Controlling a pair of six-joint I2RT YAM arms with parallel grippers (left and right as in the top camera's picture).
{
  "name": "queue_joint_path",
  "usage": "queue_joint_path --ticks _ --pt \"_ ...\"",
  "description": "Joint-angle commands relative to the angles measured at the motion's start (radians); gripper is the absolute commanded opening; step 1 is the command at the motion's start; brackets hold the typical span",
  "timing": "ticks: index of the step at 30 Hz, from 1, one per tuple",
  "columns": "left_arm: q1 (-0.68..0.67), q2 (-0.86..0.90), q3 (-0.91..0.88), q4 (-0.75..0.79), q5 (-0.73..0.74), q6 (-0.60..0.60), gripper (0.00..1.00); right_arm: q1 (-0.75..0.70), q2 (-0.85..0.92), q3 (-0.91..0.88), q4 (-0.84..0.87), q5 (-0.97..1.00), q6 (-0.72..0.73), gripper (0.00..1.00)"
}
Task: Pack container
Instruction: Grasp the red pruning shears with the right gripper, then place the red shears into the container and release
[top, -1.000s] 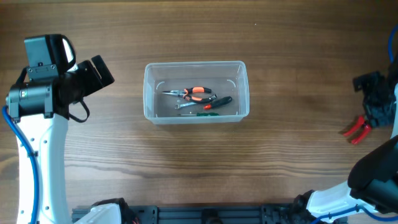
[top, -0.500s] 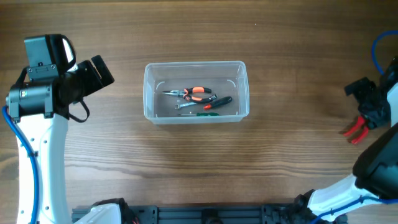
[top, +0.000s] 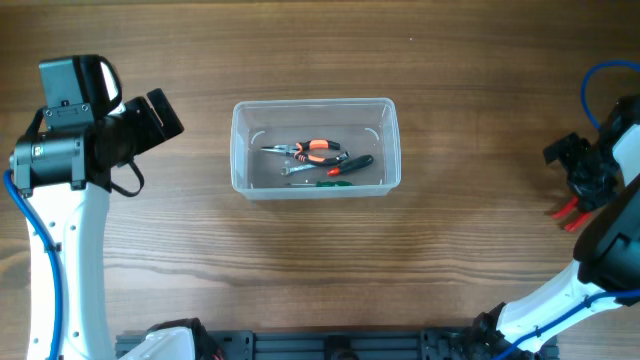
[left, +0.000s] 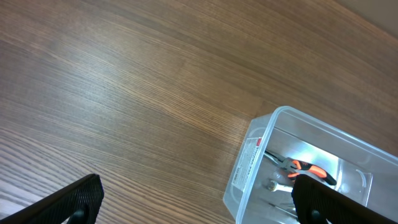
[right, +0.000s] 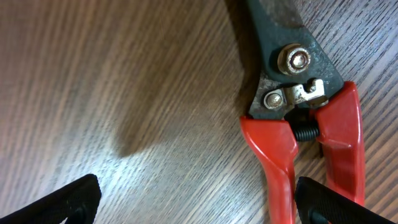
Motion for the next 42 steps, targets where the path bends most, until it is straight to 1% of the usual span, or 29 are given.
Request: queue_joint_path --ticks 1,6,8,9,12,13,15,17,19,20,23,26,29,30,32,36,37,38,39,42 --pt "0.005 0.003 -0.001 0.001 -0.006 0.001 1.00 -0.006 0.034 -0.048 0.018 0.029 -0.009 1.00" --pt "0.005 0.003 -0.001 0.001 -0.006 0.001 1.00 -0.006 0.038 -0.089 0.063 0.028 -0.009 1.00" --pt "0.005 0.003 -0.001 0.001 -0.006 0.001 1.00 -0.006 0.038 -0.089 0.066 0.028 -0.008 0.98" --pt "0.005 0.003 -0.001 0.001 -0.006 0.001 1.00 -0.006 0.038 -0.089 0.066 0.029 -0.009 0.93" --pt "0.005 0.003 -0.001 0.000 -0.006 0.001 1.00 -0.006 0.038 -0.089 0.066 0.028 -0.009 0.66" --pt "0.005 0.003 -0.001 0.000 -0.006 0.001 1.00 -0.006 0.038 -0.088 0.066 0.028 -0.009 0.59" --pt "0.005 0.003 -0.001 0.000 -0.006 0.001 1.00 -0.006 0.038 -0.089 0.066 0.028 -0.009 0.55" --pt "0.005 0.003 -0.001 0.000 -0.006 0.001 1.00 -0.006 0.038 -0.089 0.065 0.028 -0.009 0.46" --pt "0.005 0.003 -0.001 0.000 -0.006 0.001 1.00 -0.006 0.038 -0.089 0.066 0.024 -0.009 0.32" --pt "0.005 0.003 -0.001 0.000 -0.006 0.001 1.00 -0.006 0.038 -0.089 0.066 0.024 -0.008 0.27" --pt "0.005 0.003 -0.001 0.000 -0.006 0.001 1.00 -0.006 0.038 -0.089 0.066 0.024 -0.009 0.18" --pt "0.005 0.003 -0.001 0.000 -0.006 0.001 1.00 -0.006 0.038 -0.088 0.066 0.024 -0.009 0.04" --pt "0.005 0.003 -0.001 0.000 -0.006 0.002 1.00 -0.005 0.038 -0.089 0.064 0.017 -0.010 0.04" --pt "0.005 0.003 -0.001 0.000 -0.006 0.002 1.00 -0.005 0.038 -0.088 0.059 0.016 -0.026 0.04" --pt "0.005 0.003 -0.001 0.000 -0.006 0.002 1.00 -0.003 0.035 -0.085 0.059 -0.017 -0.107 0.04" --pt "0.005 0.003 -0.001 0.000 -0.007 0.002 1.00 0.036 -0.035 -0.066 0.052 -0.017 -0.134 0.04" --pt "0.005 0.003 -0.001 0.000 -0.007 0.002 1.00 0.056 -0.064 -0.057 0.053 -0.017 -0.166 0.04" --pt "0.005 0.003 -0.001 0.000 -0.007 0.002 1.00 0.091 -0.109 -0.043 0.055 -0.017 -0.230 0.04" --pt "0.005 0.003 -0.001 0.001 -0.007 0.002 1.00 0.132 -0.150 -0.026 0.054 -0.018 -0.297 0.04" --pt "0.005 0.003 -0.001 0.004 -0.007 0.002 1.00 0.254 -0.235 0.034 0.039 -0.018 -0.430 0.04"
